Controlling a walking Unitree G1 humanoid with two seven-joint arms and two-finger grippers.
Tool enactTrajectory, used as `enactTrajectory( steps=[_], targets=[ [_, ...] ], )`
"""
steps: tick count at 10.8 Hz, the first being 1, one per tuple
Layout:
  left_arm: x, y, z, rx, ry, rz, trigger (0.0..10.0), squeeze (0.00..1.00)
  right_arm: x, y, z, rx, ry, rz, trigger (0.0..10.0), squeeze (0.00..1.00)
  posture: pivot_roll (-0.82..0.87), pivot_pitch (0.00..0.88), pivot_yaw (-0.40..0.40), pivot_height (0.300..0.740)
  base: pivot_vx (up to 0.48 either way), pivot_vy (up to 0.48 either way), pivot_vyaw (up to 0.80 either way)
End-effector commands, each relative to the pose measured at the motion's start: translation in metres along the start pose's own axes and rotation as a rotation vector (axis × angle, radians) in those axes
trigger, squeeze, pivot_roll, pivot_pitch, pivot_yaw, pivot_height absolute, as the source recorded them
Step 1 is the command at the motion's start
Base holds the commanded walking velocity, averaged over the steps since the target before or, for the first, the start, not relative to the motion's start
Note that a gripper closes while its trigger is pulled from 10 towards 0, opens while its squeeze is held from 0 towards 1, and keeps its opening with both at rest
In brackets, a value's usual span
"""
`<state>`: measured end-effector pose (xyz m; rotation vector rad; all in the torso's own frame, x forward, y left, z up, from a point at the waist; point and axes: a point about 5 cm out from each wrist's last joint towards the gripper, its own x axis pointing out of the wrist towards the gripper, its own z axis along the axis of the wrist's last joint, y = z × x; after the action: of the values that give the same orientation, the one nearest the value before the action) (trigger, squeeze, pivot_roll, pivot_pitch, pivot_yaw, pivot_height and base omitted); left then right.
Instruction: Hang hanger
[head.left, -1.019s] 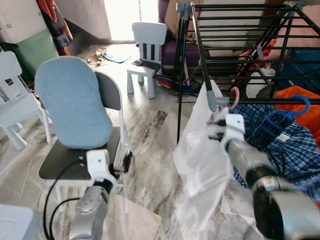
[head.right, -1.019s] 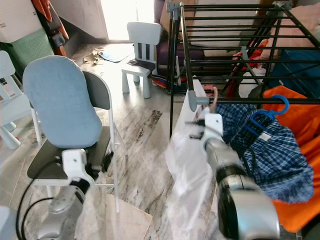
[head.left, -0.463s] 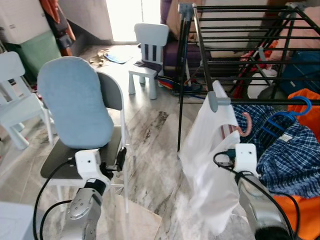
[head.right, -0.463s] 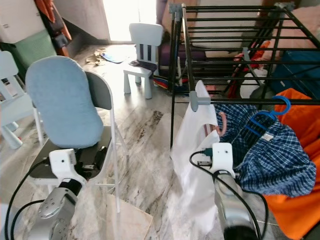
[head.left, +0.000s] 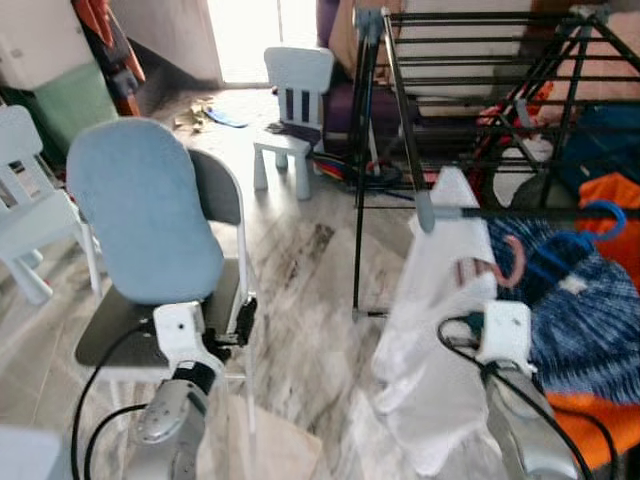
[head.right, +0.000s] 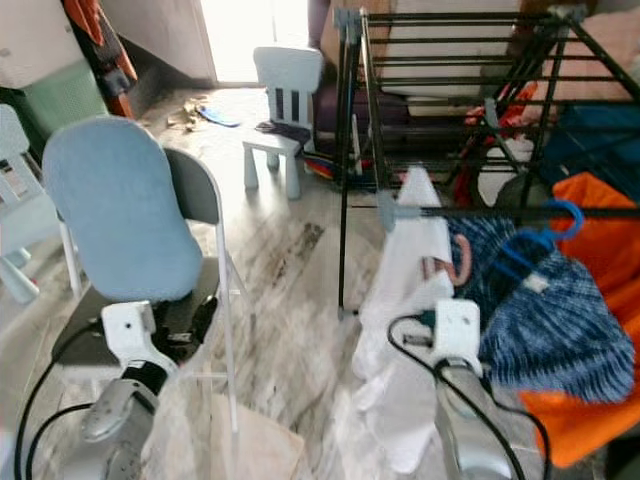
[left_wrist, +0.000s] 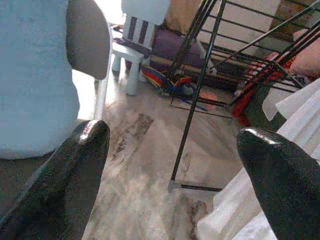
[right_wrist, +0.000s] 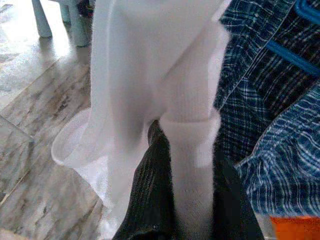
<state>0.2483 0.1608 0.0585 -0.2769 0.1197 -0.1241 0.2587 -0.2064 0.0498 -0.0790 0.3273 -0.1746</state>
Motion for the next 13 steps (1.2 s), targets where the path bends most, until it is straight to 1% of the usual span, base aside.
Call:
enactTrajectory(
  steps=[1, 6, 9, 11, 13],
  targets=[
    [0.0012, -0.0007, 0.0015, -0.002, 0.003, -0.009, 10.0, 0.0, -0.0012, 0.0024, 0.0155, 0.006, -0.064, 0.0, 10.0, 0.0, -0.22, 0.0, 0.03, 0.74, 0.337, 0.0, 0.0],
    [0.0024, -0.0024, -0.0002, 0.0, 0.01, -0.017, 10.0, 0.0, -0.0036, 0.0067, 0.0215, -0.017, -0.079, 0.024, 10.0, 0.0, -0.22, 0.0, 0.027, 0.74, 0.334, 0.0, 0.0],
    [0.003, -0.0043, -0.0015, -0.008, 0.016, -0.028, 10.0, 0.0, -0.0042, 0.01, 0.0228, -0.006, -0.076, 0.028, 10.0, 0.0, -0.23, 0.0, 0.028, 0.74, 0.32, 0.0, 0.0],
    [0.0028, -0.0069, -0.0024, -0.008, 0.023, -0.041, 10.0, 0.0, -0.0047, 0.0092, 0.0205, 0.004, -0.064, 0.018, 10.0, 0.0, -0.23, 0.0, 0.029, 0.74, 0.324, 0.0, 0.0],
    [0.0029, -0.0048, -0.0051, -0.007, 0.035, -0.024, 10.0, 0.0, -0.0042, 0.0123, 0.0178, 0.0, -0.039, 0.044, 10.0, 0.0, -0.23, 0.0, 0.028, 0.74, 0.0, 0.0, 0.0]
  ],
)
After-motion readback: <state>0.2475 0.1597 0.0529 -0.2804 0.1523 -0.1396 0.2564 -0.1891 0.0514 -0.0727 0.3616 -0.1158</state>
